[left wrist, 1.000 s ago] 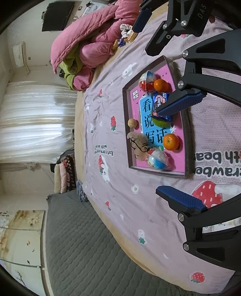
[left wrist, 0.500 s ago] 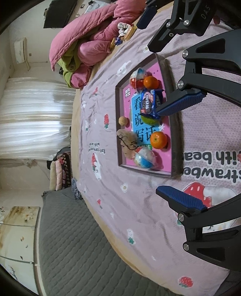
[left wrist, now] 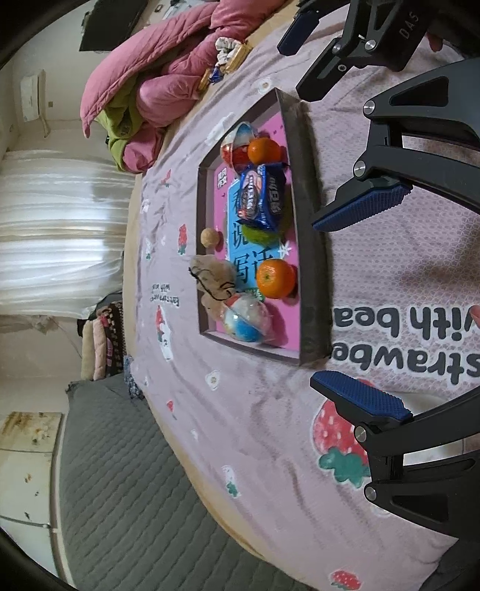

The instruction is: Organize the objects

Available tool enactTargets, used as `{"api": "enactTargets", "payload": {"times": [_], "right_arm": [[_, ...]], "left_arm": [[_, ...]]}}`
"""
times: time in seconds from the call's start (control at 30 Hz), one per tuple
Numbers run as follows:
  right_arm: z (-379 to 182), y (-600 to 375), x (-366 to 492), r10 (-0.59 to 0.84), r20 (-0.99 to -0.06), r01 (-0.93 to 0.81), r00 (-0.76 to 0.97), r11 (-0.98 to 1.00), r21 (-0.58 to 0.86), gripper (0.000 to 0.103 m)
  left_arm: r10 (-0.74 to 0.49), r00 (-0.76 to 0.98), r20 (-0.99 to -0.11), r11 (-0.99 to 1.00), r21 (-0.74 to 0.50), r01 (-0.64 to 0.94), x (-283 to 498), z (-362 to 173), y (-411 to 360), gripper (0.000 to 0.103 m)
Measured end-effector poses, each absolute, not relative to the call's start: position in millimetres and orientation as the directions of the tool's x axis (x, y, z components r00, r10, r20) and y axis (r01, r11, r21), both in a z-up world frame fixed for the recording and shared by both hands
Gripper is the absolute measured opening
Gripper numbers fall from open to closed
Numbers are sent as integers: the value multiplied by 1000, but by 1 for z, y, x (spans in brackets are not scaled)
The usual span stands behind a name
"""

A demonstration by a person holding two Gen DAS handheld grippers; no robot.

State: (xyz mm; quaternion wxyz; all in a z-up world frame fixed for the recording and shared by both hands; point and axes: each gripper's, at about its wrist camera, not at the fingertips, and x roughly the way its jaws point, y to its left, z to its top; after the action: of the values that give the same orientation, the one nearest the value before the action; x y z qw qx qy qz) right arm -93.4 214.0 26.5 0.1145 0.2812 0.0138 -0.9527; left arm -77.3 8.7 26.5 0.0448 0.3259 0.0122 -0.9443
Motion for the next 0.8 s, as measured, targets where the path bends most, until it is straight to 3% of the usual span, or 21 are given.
{"api": "enactTargets", "payload": {"times": [0.8], "right_arm": [[-2, 207, -77, -193, -531, 214, -825, -977, 21, 88]], "left_arm": [[-56, -772, -633, -998, 5, 68, -68, -6, 13, 79]]}}
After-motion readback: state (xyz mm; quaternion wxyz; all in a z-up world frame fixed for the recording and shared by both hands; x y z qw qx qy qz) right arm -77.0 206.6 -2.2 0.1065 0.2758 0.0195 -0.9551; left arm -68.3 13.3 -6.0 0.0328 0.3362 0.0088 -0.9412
